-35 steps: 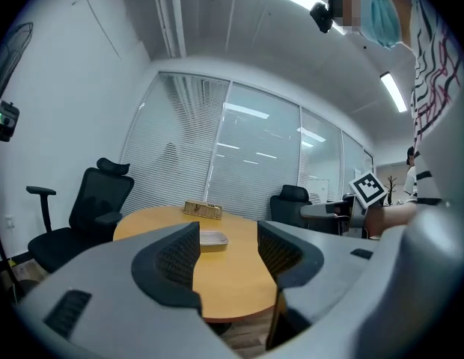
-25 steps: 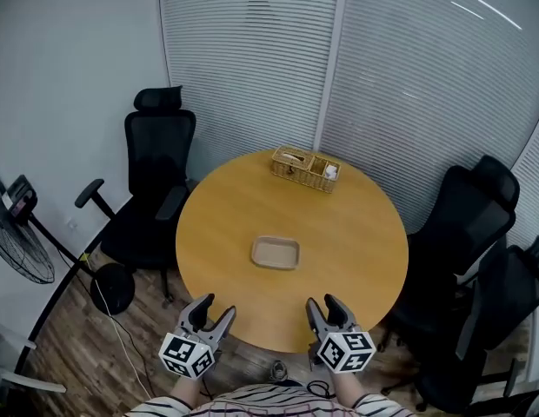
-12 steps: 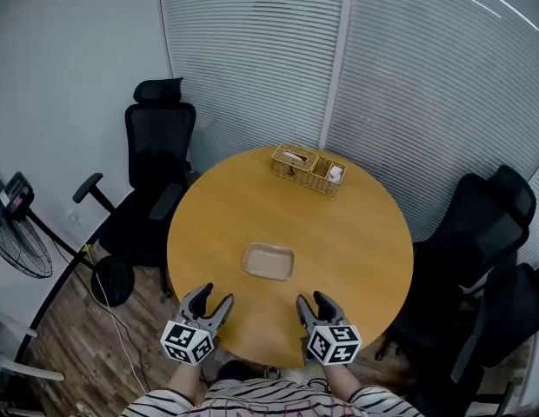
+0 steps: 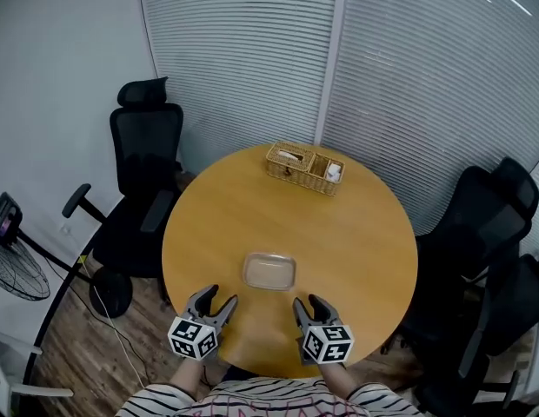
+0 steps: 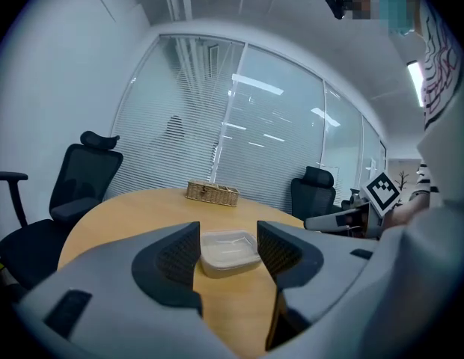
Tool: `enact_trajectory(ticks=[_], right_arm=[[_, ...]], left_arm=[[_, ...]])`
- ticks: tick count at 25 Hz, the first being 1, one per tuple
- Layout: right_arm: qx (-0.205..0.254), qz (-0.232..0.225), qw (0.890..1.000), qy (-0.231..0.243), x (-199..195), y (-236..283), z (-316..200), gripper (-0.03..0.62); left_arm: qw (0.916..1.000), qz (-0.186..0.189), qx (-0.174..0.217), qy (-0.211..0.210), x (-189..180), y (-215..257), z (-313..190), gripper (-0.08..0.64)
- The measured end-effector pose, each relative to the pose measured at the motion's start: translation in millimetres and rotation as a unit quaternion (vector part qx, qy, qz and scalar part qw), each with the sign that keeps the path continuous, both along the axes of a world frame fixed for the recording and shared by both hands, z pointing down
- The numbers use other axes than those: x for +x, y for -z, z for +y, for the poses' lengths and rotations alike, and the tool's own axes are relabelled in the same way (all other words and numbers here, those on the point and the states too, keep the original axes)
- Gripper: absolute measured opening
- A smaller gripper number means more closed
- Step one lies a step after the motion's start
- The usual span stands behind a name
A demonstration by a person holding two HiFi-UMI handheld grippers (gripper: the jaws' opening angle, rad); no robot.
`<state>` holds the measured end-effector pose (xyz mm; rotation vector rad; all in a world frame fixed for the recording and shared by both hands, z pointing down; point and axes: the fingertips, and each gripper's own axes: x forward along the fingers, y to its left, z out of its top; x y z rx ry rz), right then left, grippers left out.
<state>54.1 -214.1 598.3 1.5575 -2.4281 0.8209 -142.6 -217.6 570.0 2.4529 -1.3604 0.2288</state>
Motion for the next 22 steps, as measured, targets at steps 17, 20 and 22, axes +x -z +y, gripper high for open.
enact_trajectory(ticks=[17, 20, 22], right_arm=[[-0.045, 0.024, 0.996, -0.067, -17, -59, -60, 0.156], [-0.050, 0.020, 0.995, -0.082, -17, -66, -69, 0.153], [-0.052, 0.019, 0.994, -0.090, -17, -70, -74, 0.153]], left_arm=[[0.9913, 0.000, -0.075, -0.108, 16, -61, -101, 0.219], [0.9894, 0.003, -0.087, -0.116, 17, -71, -114, 0.219], [0.9884, 0.005, -0.094, -0.119, 18, -78, -123, 0.219]])
